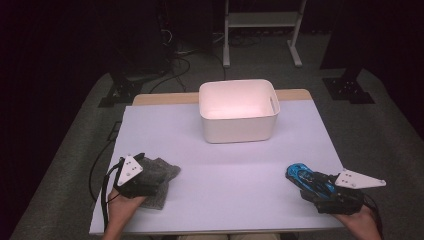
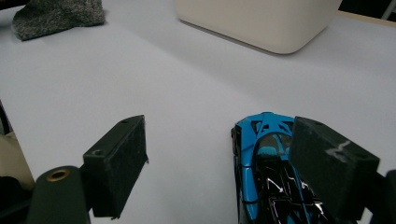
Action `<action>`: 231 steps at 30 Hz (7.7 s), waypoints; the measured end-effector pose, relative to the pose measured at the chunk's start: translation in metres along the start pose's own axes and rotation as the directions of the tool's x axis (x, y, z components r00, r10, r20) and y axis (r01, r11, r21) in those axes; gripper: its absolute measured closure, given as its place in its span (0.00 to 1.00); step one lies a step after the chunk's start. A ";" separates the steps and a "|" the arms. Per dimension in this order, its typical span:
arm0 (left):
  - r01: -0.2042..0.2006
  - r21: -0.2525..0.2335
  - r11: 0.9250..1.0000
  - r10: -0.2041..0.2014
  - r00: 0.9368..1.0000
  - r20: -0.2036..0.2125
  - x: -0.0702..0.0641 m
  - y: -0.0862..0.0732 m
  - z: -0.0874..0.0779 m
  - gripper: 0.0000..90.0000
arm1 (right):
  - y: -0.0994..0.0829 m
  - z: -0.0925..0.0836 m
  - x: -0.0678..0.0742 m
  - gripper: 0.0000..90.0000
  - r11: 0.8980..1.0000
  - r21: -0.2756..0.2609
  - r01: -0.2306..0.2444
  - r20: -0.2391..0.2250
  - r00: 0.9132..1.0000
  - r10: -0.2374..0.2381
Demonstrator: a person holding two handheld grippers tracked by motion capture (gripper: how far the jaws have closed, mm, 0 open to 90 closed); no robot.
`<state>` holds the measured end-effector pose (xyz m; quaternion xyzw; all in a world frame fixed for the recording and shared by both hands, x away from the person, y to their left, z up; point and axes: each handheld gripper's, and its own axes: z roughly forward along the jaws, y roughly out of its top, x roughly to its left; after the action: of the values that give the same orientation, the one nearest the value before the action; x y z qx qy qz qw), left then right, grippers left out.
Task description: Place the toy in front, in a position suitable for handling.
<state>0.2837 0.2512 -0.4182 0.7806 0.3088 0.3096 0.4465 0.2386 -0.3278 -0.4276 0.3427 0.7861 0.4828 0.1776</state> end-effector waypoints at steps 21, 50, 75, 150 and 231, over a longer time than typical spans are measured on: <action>-0.027 0.003 1.000 0.027 1.000 -0.003 -0.004 0.001 -0.003 0.01 | 0.012 0.009 -0.006 0.20 0.999 0.035 0.003 0.000 1.000 -0.003; -0.015 0.004 1.000 0.015 1.000 -0.005 -0.004 -0.001 -0.007 0.01 | 0.037 0.026 -0.029 0.19 0.975 0.219 0.026 -0.020 1.000 -0.022; -0.002 0.003 1.000 0.002 1.000 0.007 -0.003 -0.003 -0.010 0.01 | 0.023 0.036 -0.050 0.18 0.941 0.337 -0.023 0.022 1.000 0.016; -0.006 0.015 1.000 0.006 1.000 0.024 -0.004 -0.004 -0.008 0.01 | 0.010 0.050 -0.044 0.28 0.883 0.469 0.022 0.039 0.998 -0.046; 0.000 0.000 1.000 0.000 1.000 0.012 -0.003 -0.005 -0.013 0.01 | 0.112 0.131 0.072 0.30 0.892 0.256 0.373 -0.412 0.877 -0.248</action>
<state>0.2716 0.2575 -0.4177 0.7823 0.3063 0.3049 0.4486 0.3088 -0.1596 -0.3870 0.1381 0.9194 0.3656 0.0436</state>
